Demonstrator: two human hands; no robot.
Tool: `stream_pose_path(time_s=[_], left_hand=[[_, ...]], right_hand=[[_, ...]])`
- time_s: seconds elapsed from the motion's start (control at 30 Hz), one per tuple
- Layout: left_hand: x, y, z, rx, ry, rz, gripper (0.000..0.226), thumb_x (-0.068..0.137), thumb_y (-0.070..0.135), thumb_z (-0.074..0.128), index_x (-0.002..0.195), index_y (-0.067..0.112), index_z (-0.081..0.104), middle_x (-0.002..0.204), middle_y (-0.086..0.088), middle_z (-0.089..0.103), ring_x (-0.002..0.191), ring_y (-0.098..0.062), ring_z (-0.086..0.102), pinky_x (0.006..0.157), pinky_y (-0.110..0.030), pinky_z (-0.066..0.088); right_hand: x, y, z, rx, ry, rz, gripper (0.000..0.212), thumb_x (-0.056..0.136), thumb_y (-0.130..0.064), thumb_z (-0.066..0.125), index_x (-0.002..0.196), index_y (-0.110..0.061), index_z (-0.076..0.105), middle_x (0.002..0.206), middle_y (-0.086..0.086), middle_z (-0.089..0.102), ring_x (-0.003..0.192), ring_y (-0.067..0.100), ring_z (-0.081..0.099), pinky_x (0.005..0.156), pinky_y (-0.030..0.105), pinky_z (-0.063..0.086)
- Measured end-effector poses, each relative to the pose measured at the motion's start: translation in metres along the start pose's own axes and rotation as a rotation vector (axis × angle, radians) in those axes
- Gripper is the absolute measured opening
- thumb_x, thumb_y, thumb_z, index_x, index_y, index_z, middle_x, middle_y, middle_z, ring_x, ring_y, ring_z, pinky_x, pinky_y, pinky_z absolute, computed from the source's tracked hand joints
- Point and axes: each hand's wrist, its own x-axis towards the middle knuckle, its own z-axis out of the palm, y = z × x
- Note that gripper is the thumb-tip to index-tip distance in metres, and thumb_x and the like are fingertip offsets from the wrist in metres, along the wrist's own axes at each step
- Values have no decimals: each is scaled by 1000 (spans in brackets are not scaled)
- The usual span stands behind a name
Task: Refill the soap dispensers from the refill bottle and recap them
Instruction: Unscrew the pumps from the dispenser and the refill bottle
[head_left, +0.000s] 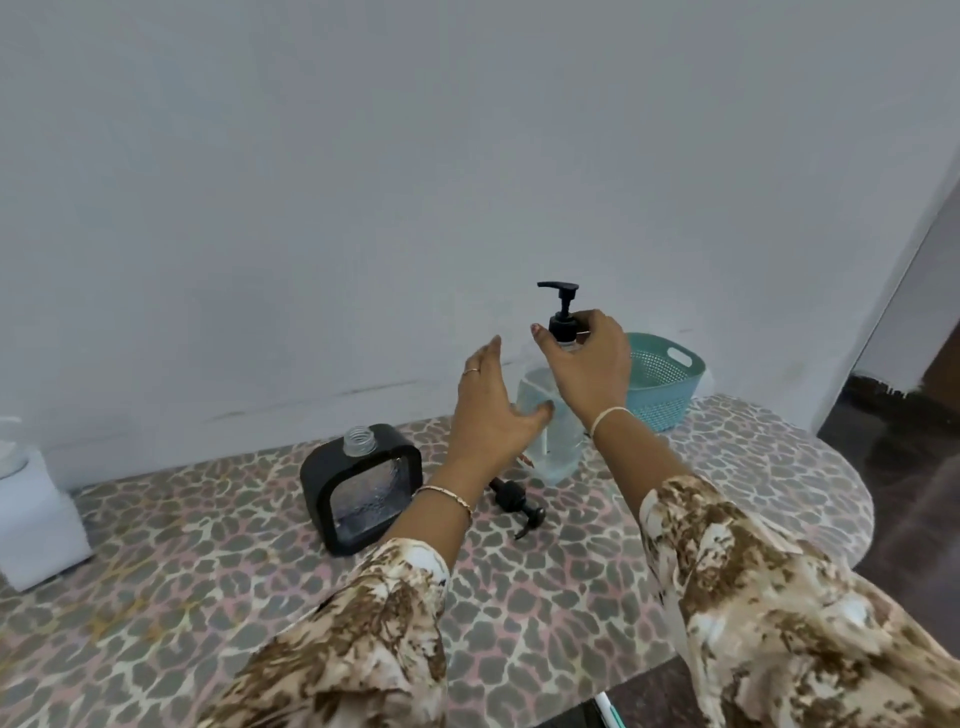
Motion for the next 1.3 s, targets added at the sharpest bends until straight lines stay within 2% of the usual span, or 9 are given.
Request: stream_pose_path(time_s=[0.17,0.27,0.4,0.6,0.7,0.9,1.1,1.2,1.3], left_hand=[[17,10,30,-72,-109,-112,121,62,47,86,153,20,10,155,-4,27,141,-20,31,108,-36,36],[25,16,38,-118,-48,-149,114,60,41,87,148,24,17,141,-4,46,122,-24,53,89,-36,49],[31,12,39,-58,-25,-132,103,59,46,86,139,26,25,128,1,54,112,-21,58,76,-30,46],[29,8,34,-32,-19,-113,100,62,52,83,140,28,25,130,2,54,113,-21,56,82,-31,47],[28,9,36,-44,-17,-108,98,63,51,83,139,29,26,127,6,55,112,-18,56,77,-28,43],[27,8,35,-56,-4,-125,100,63,50,83,140,28,25,129,5,54,112,-18,56,75,-27,40],[28,8,37,-79,-25,-139,101,64,50,83,141,30,23,132,6,52,117,-17,54,78,-27,42],[28,7,37,-84,-34,-150,103,64,48,84,143,29,21,135,5,51,120,-18,52,81,-26,41],[29,6,36,-93,-28,-144,104,63,48,85,143,28,22,135,4,52,120,-18,52,83,-28,43]], right_hand=[[3,-5,-4,104,72,117,34,69,-51,78,82,-25,61,83,-10,65,82,7,61,74,19,46],[7,-5,-5,128,64,131,32,70,-48,79,81,-23,64,77,-14,64,77,5,62,71,19,48],[12,-2,-7,142,4,116,29,71,-46,80,84,-23,68,74,-16,66,74,0,63,66,12,45],[24,13,-23,550,-393,143,28,81,-17,76,103,-2,70,96,12,72,88,14,67,89,29,53],[28,18,-27,576,-385,135,38,79,-15,76,112,-1,64,106,15,70,93,17,66,89,29,53],[23,17,-30,636,-408,141,31,89,-10,66,116,3,60,102,10,72,95,16,69,84,22,52],[26,10,-28,321,-349,31,39,71,-39,82,103,-18,71,105,0,70,90,10,58,81,24,44],[31,9,-27,153,-358,-31,44,63,-59,77,100,-35,73,99,-10,71,92,16,58,87,39,41],[33,7,-38,246,-469,-4,45,80,-33,76,122,-26,63,99,-10,71,98,6,60,93,26,45]])
